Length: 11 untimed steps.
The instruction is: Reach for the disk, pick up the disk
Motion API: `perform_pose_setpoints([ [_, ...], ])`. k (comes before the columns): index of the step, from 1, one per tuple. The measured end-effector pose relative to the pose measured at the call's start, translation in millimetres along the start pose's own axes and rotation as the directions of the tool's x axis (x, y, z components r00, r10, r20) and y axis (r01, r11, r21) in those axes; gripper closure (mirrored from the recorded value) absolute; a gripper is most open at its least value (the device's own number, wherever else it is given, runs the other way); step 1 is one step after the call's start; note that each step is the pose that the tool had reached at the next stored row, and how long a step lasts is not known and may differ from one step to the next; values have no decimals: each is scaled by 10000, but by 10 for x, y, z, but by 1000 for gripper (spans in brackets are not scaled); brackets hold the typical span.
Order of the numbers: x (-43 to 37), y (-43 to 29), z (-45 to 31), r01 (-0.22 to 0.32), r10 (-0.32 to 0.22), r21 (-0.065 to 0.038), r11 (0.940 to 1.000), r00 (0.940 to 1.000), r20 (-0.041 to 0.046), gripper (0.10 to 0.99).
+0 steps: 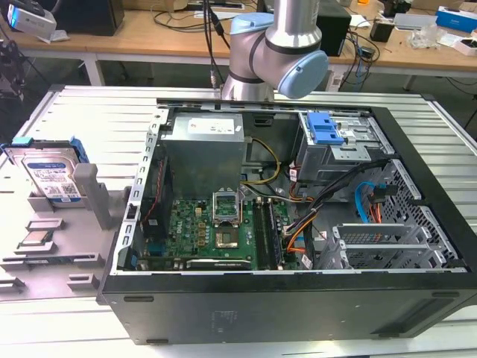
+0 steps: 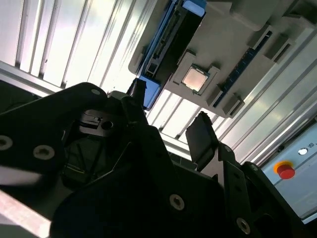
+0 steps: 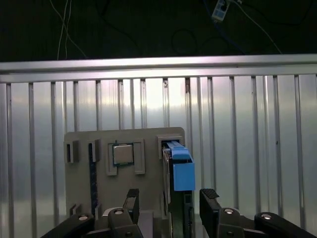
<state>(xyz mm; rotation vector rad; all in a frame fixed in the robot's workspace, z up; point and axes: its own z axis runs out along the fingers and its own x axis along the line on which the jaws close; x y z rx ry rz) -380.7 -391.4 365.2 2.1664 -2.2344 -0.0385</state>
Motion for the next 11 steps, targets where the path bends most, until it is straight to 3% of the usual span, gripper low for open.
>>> perform_pose_setpoints([
  [7, -92, 3, 0, 0, 0, 0, 10000, 10000, 0, 482],
  [11, -97, 2, 19, 0, 0, 0, 10000, 10000, 0, 482],
])
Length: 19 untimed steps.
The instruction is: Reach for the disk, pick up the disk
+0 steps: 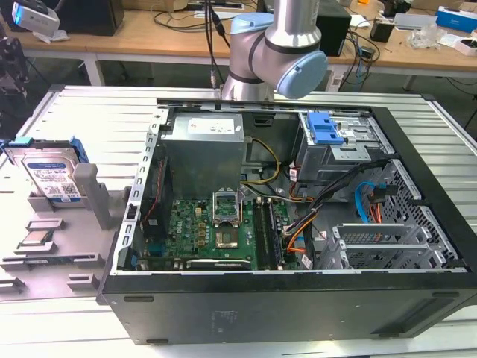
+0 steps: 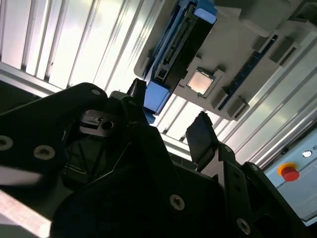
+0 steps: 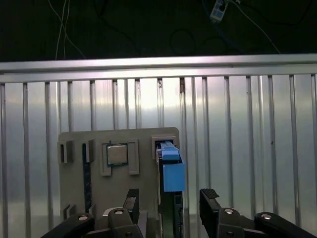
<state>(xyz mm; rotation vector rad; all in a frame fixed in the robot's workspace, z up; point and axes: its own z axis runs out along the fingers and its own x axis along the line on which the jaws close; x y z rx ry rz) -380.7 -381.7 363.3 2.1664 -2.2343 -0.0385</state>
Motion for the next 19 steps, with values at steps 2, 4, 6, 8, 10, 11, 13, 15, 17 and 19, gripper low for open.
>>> perform_pose_setpoints([
  [2, 0, 0, 18, -1, 1, 0, 10000, 10000, 0, 482],
  [4, 0, -1, 37, -1, 1, 0, 10000, 10000, -1, 482],
  [6, 0, -2, 46, -1, 1, -1, 10000, 10000, -4, 482],
  [8, -1, -2, 60, -1, 1, -1, 10000, 10000, -4, 482],
  [10, 0, -3, 72, 0, 0, 0, 10000, 10000, -3, 482],
  [11, -1, -3, 80, -1, 1, -1, 10000, 10000, -4, 482],
  [13, -1, -3, 91, -1, 1, 0, 10000, 10000, -4, 482],
  [15, -1, -4, 109, -1, 1, 0, 10000, 10000, -3, 482],
  [17, -1, -5, 125, -1, 1, 0, 10000, 10000, -3, 482],
  [19, -1, -5, 135, -1, 1, -1, 10000, 10000, -4, 482],
])
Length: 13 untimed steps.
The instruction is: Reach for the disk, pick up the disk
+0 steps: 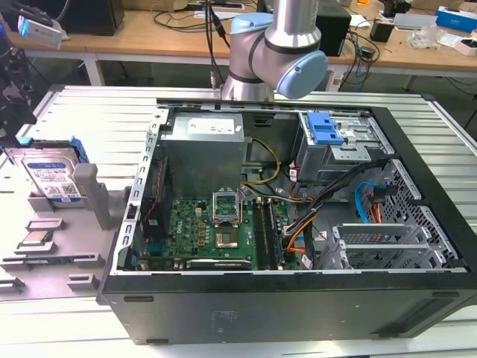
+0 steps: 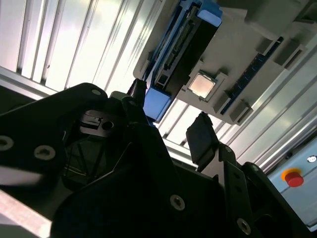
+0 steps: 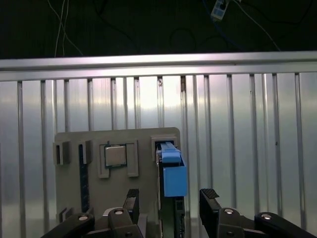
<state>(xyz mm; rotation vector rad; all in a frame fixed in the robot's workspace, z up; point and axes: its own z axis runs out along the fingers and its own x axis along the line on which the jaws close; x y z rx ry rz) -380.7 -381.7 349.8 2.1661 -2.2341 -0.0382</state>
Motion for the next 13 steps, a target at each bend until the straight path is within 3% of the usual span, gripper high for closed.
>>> perform_pose_setpoints([
  [13, 0, -5, 122, 0, 0, 1, 10000, 10000, 0, 482],
])
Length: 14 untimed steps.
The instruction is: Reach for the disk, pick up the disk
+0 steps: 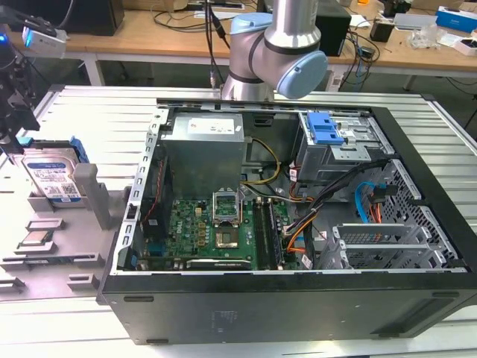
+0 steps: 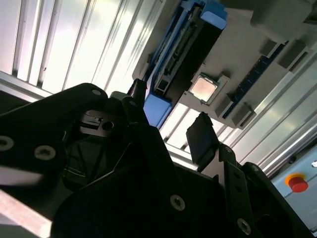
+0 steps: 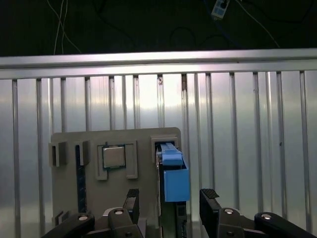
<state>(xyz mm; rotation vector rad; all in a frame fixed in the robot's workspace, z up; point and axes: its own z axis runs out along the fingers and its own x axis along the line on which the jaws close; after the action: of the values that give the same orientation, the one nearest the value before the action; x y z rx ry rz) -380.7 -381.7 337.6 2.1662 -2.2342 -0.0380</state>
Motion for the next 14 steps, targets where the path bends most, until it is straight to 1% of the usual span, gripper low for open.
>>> perform_pose_setpoints([
  [2, 0, -1, 38, 1, -1, -1, 10000, 10000, -4, 482],
  [4, 0, -2, 60, 9, -9, 0, 10000, 10000, -6, 482],
  [8, -1, -5, 136, 51, -51, 0, 10000, 10000, -8, 482],
  [14, -1, -8, 200, 69, -69, -1, 10000, 10000, -9, 482],
])
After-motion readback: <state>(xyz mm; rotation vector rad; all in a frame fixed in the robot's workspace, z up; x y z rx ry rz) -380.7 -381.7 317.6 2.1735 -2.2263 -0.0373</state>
